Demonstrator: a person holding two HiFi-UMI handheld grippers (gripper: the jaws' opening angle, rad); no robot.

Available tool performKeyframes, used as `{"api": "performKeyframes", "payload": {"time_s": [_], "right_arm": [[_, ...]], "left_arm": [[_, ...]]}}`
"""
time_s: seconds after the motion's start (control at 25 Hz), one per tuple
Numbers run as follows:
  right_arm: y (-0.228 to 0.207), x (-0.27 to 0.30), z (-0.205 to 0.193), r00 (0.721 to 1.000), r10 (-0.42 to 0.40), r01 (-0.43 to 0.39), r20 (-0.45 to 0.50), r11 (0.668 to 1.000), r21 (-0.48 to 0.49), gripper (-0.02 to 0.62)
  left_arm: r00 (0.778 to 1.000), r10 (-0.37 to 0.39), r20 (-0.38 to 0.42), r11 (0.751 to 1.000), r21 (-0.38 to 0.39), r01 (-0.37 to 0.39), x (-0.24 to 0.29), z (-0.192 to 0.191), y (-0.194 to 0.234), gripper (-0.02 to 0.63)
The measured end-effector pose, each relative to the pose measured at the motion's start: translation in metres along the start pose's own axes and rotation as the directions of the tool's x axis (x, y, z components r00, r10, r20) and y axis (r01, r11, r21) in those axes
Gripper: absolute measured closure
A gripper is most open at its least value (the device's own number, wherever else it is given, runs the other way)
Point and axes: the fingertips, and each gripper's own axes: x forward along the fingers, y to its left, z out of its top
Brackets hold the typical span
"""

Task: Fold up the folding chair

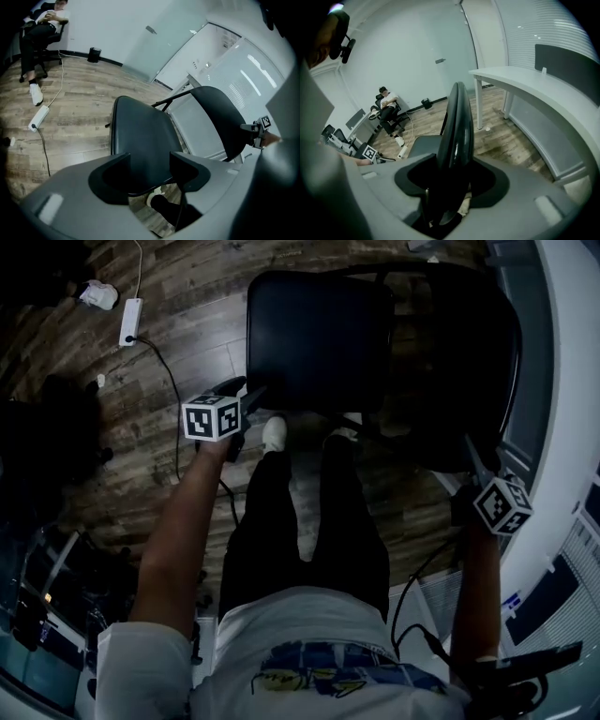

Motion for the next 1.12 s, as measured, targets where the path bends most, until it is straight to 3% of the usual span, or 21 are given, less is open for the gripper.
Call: {"api": "performKeyframes", "payload": {"time_s": [0.24, 0.36, 0.56, 0.92, 1.12], "right_arm": [[-0.001, 0.011, -0.004, 1.000, 0.015, -0.016, 0.006, 0.999, 0.050, 0.400], [-0.001, 0.016, -0.009, 0.999, 0.049, -0.049, -0.002, 0.994, 0.093, 0.400], [0.009, 0.017, -0.004, 0.997, 0.074, -0.074, -0.007, 0.994, 0.076, 0.420], [0.014, 0.021, -0.006, 0.994, 0.104, -0.105, 0.019, 0.992, 0.065, 0.456], [0.013, 0.016, -0.001, 0.990, 0.132, -0.135, 0.050, 0.989, 0.056, 0.460]], "left_arm": [[0.999, 0.031, -0.015, 0.997, -0.075, -0.032, 0.030, -0.012, 0.040, 0.308], [1.000, 0.011, -0.022, 0.994, -0.110, -0.014, 0.050, -0.019, 0.055, 0.308], [1.000, -0.017, -0.015, 0.982, -0.188, 0.014, 0.073, -0.022, 0.078, 0.279], [0.983, -0.181, 0.036, 0.943, -0.279, 0.184, 0.110, -0.027, 0.093, 0.247], [0.945, -0.325, 0.047, 0.884, -0.341, 0.321, 0.117, -0.034, 0.091, 0.193]]}}
